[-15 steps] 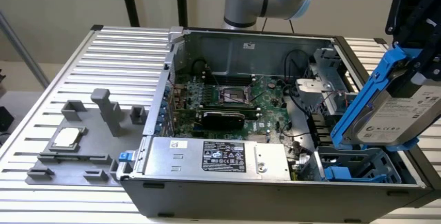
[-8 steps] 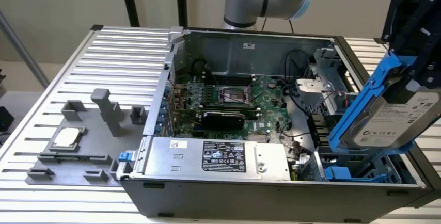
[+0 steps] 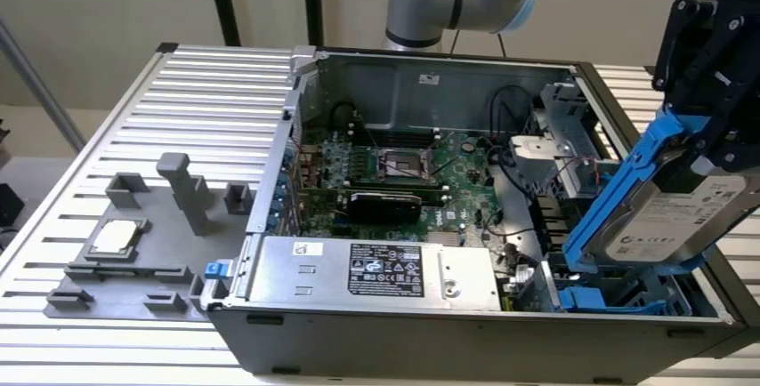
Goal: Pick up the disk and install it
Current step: 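Insert the disk into the insertion slot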
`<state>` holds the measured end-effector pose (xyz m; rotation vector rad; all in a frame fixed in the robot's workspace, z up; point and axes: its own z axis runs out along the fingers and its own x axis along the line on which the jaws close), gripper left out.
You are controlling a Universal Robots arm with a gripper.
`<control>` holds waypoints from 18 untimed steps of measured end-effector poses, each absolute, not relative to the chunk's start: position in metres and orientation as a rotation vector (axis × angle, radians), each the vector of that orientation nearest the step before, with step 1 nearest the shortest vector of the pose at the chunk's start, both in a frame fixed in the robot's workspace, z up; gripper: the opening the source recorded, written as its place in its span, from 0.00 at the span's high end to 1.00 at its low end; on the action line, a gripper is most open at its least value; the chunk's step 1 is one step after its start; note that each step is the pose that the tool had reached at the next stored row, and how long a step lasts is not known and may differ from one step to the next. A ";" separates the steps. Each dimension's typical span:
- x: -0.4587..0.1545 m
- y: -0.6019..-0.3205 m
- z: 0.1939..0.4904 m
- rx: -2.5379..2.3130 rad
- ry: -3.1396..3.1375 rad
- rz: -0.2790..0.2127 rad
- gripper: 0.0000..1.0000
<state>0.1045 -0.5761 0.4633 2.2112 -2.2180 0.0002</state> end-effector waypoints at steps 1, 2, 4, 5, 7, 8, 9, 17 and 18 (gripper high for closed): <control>0.105 -0.576 0.461 2.211 -2.218 -0.001 1.00; 0.105 -0.576 0.460 2.211 -2.217 -0.001 1.00; 0.105 -0.576 0.456 2.210 -2.216 -0.002 1.00; 0.105 -0.576 0.455 2.210 -2.216 -0.003 1.00; 0.105 -0.576 0.452 2.209 -2.216 -0.004 1.00; 0.105 -0.576 0.451 2.209 -2.215 -0.005 1.00; 0.105 -0.576 0.450 2.209 -2.215 -0.006 1.00; 0.105 -0.576 0.444 2.208 -2.214 -0.008 1.00; 0.105 -0.576 0.444 2.208 -2.214 -0.008 1.00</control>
